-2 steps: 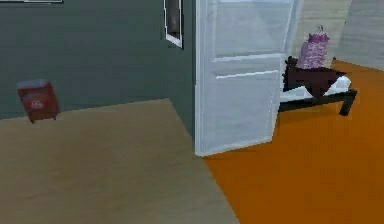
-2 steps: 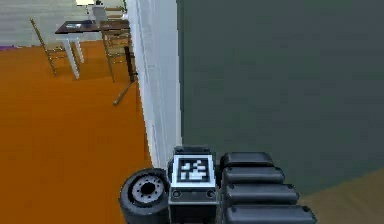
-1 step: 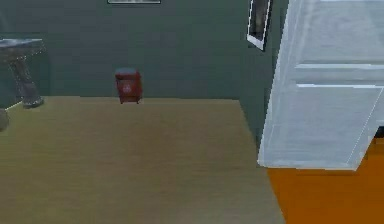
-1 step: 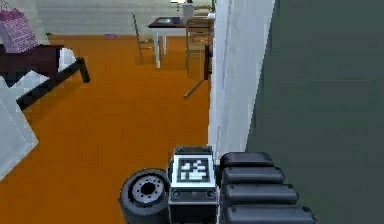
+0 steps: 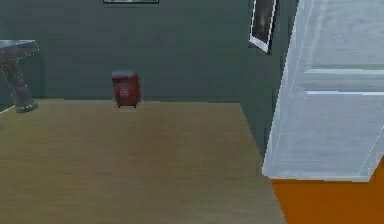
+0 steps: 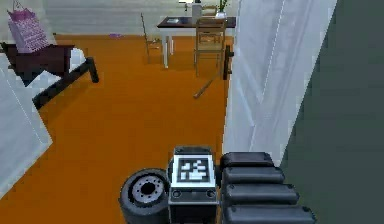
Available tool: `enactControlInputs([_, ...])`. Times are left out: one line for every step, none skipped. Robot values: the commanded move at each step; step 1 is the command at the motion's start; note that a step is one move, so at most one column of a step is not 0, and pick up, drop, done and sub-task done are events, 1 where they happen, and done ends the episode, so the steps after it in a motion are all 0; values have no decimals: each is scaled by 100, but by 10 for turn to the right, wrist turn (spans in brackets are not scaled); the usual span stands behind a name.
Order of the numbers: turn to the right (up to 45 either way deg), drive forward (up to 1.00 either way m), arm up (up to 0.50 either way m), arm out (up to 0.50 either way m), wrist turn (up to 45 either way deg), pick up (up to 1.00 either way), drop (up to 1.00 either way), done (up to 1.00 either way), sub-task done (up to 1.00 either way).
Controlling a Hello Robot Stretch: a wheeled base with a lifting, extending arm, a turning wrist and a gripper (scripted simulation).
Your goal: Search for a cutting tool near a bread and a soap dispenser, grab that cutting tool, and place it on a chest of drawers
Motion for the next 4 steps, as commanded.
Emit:
enactControlInputs([450, 0, 0, 0, 0, 0, 0, 0, 0])
enactControlInputs([0, 55, 0, 0, 0, 0, 0, 0, 0])
enactControlInputs([450, 0, 0, 0, 0, 0, 0, 0, 0])
enactControlInputs([0, 100, 0, 0, 0, 0, 0, 0, 0])
